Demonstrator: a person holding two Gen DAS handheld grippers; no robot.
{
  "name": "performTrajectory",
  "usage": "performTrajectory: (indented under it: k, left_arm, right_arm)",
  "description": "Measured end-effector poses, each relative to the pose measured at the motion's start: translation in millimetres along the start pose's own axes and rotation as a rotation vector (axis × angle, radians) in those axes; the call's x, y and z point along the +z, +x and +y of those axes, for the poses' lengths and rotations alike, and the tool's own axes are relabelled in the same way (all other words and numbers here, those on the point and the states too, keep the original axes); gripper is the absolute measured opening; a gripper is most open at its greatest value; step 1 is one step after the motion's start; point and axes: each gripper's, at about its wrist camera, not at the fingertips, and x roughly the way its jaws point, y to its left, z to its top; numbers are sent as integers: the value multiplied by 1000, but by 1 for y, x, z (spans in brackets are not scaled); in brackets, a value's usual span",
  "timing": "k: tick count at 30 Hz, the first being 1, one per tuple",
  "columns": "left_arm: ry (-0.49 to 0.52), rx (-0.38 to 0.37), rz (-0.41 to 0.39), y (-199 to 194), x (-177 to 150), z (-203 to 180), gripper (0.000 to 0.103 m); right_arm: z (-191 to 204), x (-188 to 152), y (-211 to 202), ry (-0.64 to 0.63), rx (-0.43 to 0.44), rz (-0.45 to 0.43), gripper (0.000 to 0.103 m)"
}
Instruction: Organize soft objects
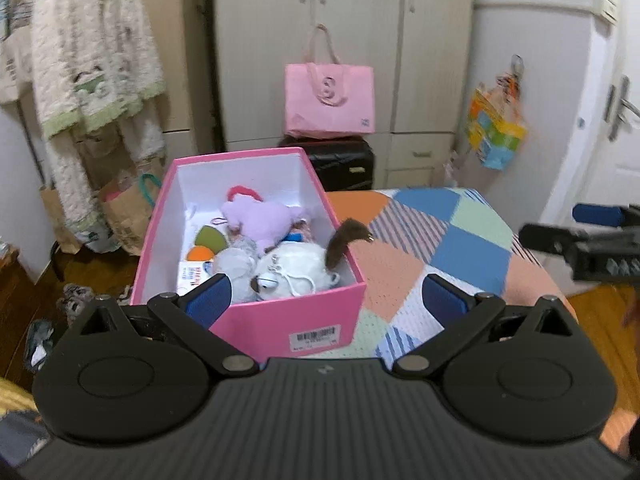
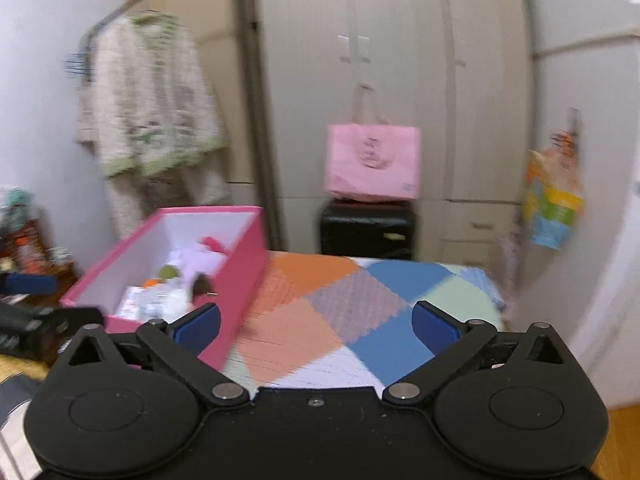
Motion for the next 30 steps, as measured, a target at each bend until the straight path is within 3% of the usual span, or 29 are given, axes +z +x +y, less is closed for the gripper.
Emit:
performTrajectory:
  k: [3, 8, 12, 19, 23, 30]
  left_arm:
    - [8, 8, -25, -5, -2, 0, 103]
    - [62, 90, -73, -14, -10, -11, 103]
    - [63, 110, -110, -20, -19, -18, 103]
    - [16, 88, -104, -17, -27, -21, 103]
    - [38, 95, -140, -19, -32, -24, 103]
    - [13, 99, -166, -24, -39, -24, 103]
  right_arm:
    - [-3, -3, -3, 31, -50, 2, 103]
    - [-8, -11, -10, 68, -10, 39, 103]
    - [-4, -16, -13, 51, -19, 51, 103]
    - [7, -23, -29, -2, -22, 11, 103]
    - [14, -32, -35, -67, -78, -15, 103]
    - [17, -37, -43, -49, -75, -50, 103]
